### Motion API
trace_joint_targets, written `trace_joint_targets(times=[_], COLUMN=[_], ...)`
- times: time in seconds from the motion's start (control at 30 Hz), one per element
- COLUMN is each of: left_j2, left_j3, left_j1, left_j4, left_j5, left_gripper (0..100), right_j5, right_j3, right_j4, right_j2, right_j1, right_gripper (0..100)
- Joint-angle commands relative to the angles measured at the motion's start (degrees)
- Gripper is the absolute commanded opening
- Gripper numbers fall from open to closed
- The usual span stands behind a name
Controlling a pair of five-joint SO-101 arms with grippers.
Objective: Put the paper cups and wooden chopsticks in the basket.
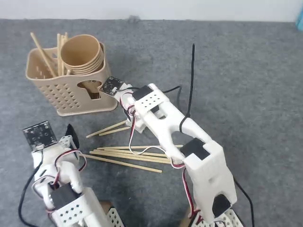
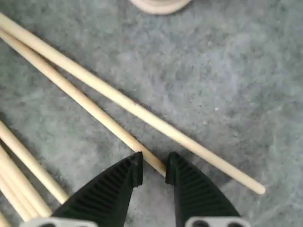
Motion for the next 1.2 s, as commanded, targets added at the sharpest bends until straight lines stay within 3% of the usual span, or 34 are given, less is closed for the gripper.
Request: trace_joint_targets(times=[0.0,0.4,0.87,1.17], left_j2=[0.5,0.5,0.5,0.5], left_j3=[-0.2,-0.2,-0.2,-0.2], left_j1=[-0.1,-0.1,-0.1,-0.1], left_j4=[-1.3,-1.0,-1.0,-1.0], left_j5=[-0.4,-0.5,-0.5,-0.5], left_gripper=[24,24,24,24], right_j5=[-0.4,-4.9,-4.9,-5.3], right_j3=[-0.9,10.7,40.2,43.7], right_j4=[4.8,2.5,-0.7,-0.7], right_j2=[0.0,-9.4,-46.5,-75.1], right_j1=[-1.2,-3.7,-3.4,2.7], right_gripper=[6.9,1.2,0.8,0.8])
